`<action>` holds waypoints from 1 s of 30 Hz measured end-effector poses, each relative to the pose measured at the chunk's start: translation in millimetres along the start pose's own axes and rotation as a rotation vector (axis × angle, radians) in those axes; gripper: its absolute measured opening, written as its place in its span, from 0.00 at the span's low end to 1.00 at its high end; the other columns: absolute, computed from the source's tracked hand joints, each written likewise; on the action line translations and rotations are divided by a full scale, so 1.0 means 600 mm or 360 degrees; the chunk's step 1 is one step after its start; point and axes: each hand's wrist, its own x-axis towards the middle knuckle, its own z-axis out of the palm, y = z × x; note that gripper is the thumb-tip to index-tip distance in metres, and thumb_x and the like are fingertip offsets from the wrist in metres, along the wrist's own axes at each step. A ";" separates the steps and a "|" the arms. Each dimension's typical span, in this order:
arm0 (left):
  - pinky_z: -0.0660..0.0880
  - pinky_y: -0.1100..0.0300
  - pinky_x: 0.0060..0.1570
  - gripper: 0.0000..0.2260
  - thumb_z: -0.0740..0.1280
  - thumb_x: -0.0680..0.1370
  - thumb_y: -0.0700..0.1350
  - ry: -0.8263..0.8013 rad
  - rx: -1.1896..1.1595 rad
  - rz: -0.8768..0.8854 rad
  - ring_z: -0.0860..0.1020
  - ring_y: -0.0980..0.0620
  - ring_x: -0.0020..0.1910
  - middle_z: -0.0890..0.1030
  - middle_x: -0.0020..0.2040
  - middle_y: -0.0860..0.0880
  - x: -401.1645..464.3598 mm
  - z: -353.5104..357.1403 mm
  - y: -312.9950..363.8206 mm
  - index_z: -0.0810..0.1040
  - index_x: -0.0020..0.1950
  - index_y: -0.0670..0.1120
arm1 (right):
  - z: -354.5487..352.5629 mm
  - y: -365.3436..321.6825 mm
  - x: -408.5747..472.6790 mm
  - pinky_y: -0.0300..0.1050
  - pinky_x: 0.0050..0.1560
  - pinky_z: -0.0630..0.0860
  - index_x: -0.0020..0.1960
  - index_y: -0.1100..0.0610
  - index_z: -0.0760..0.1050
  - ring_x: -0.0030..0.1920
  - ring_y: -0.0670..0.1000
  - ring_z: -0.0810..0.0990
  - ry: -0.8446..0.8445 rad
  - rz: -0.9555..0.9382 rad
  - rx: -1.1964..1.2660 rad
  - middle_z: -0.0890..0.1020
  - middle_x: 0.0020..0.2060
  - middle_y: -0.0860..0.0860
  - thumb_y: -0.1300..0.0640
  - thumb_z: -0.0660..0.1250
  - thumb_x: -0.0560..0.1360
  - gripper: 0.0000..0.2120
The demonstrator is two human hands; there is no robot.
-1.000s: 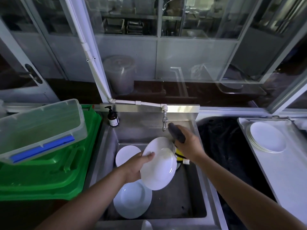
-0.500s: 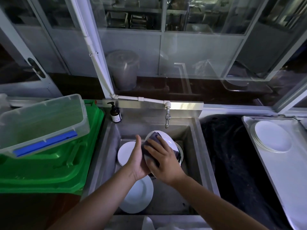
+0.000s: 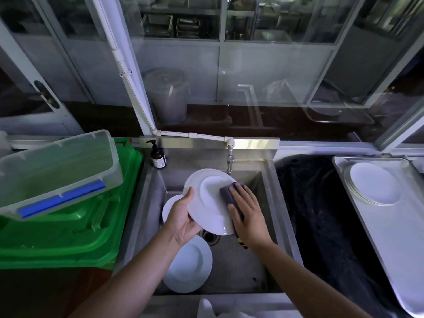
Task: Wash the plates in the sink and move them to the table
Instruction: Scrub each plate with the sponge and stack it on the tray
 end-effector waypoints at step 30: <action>0.75 0.43 0.67 0.23 0.63 0.83 0.51 -0.0045 0.0542 -0.0124 0.75 0.37 0.70 0.75 0.71 0.36 -0.040 0.024 -0.023 0.71 0.76 0.44 | 0.013 -0.106 0.080 0.45 0.75 0.63 0.67 0.52 0.78 0.73 0.52 0.66 0.0111 -0.0120 -0.0005 0.76 0.67 0.48 0.45 0.64 0.80 0.19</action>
